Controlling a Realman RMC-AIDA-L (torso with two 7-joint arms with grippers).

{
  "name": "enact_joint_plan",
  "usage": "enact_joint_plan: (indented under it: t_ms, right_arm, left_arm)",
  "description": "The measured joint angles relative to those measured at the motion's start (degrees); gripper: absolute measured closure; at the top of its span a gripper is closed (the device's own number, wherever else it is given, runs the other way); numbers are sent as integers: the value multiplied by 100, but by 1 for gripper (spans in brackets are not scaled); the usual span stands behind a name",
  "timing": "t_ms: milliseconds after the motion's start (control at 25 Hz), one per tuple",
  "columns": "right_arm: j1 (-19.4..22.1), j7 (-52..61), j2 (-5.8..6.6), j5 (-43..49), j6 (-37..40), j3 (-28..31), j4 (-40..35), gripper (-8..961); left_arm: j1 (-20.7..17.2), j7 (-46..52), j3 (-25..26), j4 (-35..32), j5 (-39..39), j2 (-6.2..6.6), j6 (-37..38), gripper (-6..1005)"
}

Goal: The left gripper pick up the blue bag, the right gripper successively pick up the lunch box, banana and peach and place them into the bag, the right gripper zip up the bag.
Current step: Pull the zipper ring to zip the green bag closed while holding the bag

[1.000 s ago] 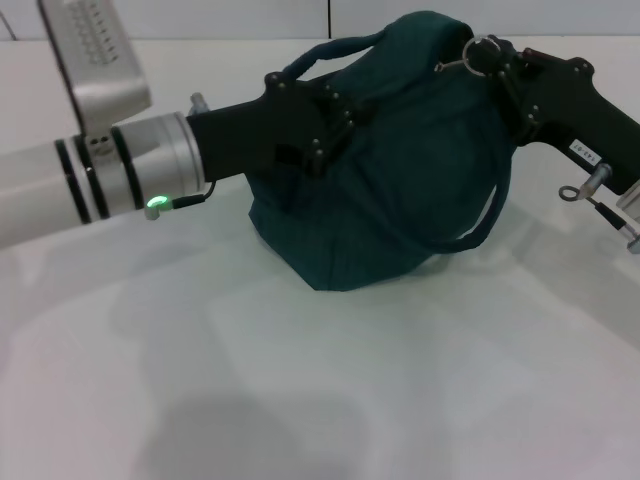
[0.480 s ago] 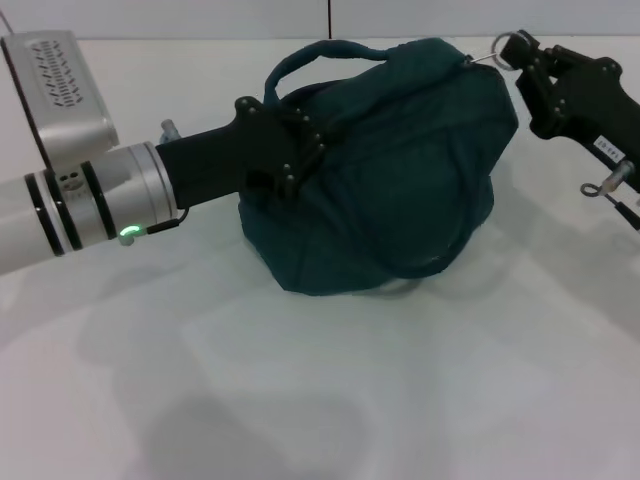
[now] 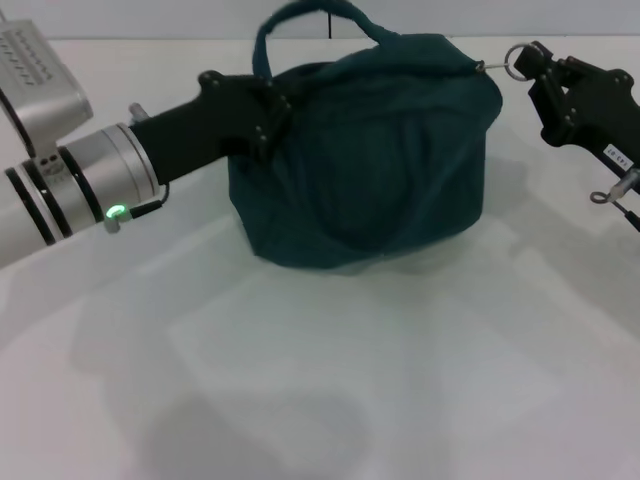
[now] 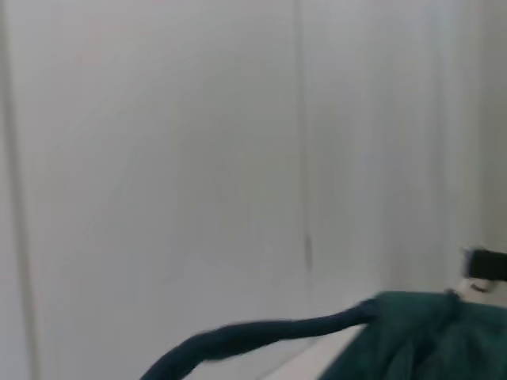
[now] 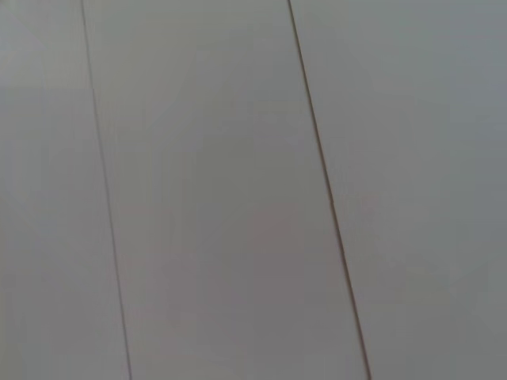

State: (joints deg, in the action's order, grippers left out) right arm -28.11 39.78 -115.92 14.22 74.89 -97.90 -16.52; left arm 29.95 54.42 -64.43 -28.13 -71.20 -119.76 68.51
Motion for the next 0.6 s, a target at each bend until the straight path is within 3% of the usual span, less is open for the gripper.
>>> enact_joint_plan:
  t_ms: [360,600]
  right_arm:
    - [-2,-58,7,22,-149,-18,36,945]
    - [45,-147,42,42,-16,-26,37,881]
  left_arm:
    - [59,20,-41,7,61,2,-301,954]
    - [54,14,-43,10,52,-3,-215,954]
